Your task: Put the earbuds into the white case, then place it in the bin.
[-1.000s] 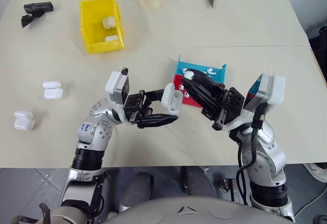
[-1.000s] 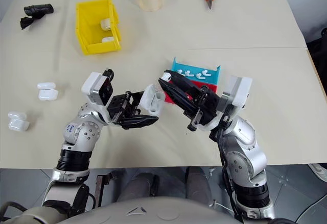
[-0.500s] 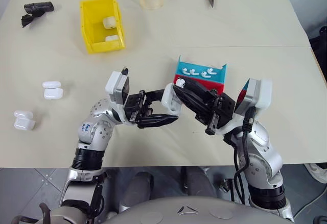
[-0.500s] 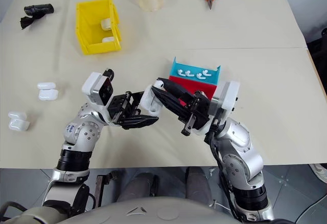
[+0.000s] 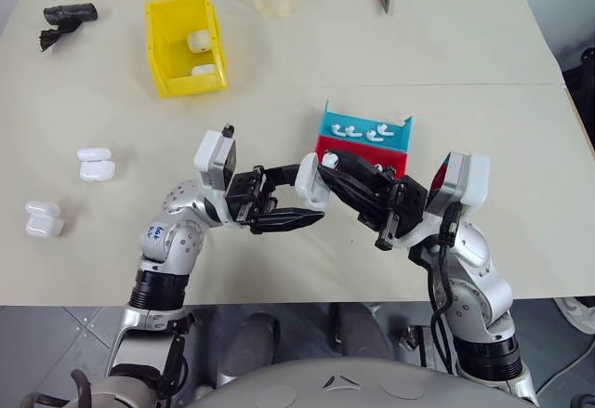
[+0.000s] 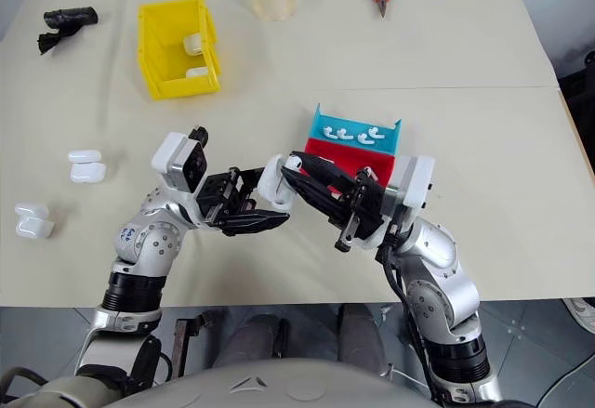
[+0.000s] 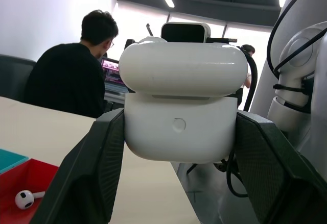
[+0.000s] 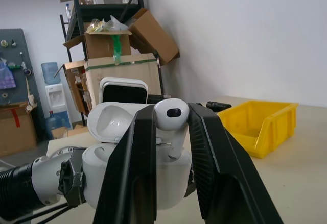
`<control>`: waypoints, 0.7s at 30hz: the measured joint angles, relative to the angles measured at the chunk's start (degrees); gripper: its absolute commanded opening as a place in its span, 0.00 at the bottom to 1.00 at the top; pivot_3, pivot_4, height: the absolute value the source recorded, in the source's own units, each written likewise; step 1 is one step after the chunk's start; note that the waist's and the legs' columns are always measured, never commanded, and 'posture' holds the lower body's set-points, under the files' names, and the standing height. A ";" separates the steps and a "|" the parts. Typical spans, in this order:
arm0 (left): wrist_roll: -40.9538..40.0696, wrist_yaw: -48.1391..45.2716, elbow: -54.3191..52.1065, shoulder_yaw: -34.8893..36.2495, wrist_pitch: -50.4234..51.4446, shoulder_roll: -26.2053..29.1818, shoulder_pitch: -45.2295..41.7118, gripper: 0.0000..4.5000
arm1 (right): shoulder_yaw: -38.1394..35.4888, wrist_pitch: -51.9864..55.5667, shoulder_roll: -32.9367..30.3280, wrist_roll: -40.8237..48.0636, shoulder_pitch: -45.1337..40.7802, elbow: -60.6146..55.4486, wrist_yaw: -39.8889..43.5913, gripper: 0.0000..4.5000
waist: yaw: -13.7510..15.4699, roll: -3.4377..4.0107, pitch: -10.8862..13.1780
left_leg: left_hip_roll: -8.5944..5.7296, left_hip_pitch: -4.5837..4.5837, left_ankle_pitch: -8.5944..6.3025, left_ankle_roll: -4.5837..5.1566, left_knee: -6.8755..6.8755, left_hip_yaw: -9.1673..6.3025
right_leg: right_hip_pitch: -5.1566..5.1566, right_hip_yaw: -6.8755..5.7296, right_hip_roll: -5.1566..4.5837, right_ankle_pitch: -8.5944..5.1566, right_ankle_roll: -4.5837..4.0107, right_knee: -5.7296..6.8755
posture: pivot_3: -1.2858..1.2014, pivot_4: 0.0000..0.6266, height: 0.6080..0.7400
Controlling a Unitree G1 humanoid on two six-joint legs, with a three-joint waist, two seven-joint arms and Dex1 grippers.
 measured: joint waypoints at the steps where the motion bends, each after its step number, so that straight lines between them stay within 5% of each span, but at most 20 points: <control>1: 0.05 -0.15 0.02 0.00 0.00 0.07 0.00 0.62 | 0.07 -0.07 -0.16 -0.06 -0.16 0.15 0.26 0.12 | 0.00 0.00 0.00 | 0.00 0.00 0.00 0.00 0.00 0.00 | 0.00 0.00 0.00 0.00 0.00 -0.01 | 0.52 0.24 1.00; 17: 0.34 -1.69 1.97 0.15 -0.12 0.14 -0.05 0.62 | 0.60 0.02 -0.24 -0.02 -2.38 3.36 2.87 0.12 | -0.01 0.00 0.00 | 0.00 0.00 0.00 0.00 0.00 0.00 | 0.00 0.00 0.00 0.00 0.00 0.00 | 0.52 0.24 1.00; 21: 0.37 -2.98 2.14 0.10 -0.22 0.13 -0.07 0.62 | 0.27 1.57 -0.95 1.28 -2.94 3.48 3.05 0.41 | 0.03 0.00 0.00 | 0.00 0.00 0.00 0.00 0.01 0.00 | 0.00 -0.01 -0.01 0.00 0.00 -0.01 | 0.52 0.24 1.00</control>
